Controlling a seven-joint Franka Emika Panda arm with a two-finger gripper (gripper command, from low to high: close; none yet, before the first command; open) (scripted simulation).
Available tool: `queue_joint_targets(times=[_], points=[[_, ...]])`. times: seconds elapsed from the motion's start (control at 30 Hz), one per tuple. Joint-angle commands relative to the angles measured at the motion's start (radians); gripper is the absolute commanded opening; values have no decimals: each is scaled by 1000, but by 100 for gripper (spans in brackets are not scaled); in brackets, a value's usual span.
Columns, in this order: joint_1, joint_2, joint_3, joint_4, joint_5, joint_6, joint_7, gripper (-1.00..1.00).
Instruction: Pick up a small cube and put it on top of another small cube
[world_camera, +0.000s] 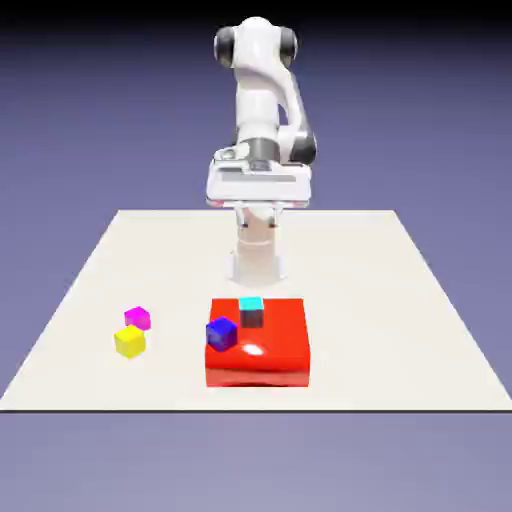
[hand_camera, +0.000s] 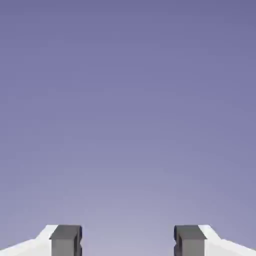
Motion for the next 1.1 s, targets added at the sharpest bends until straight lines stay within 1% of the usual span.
queue_joint_targets(times=[0.0, 0.17, 1.07], points=[[-9, 24, -7, 13, -43, -44, 8, 0], [-52, 145, -47, 75, -257, -257, 50, 0], [54, 814, -506, 146, -1431, -1026, 368, 0]])
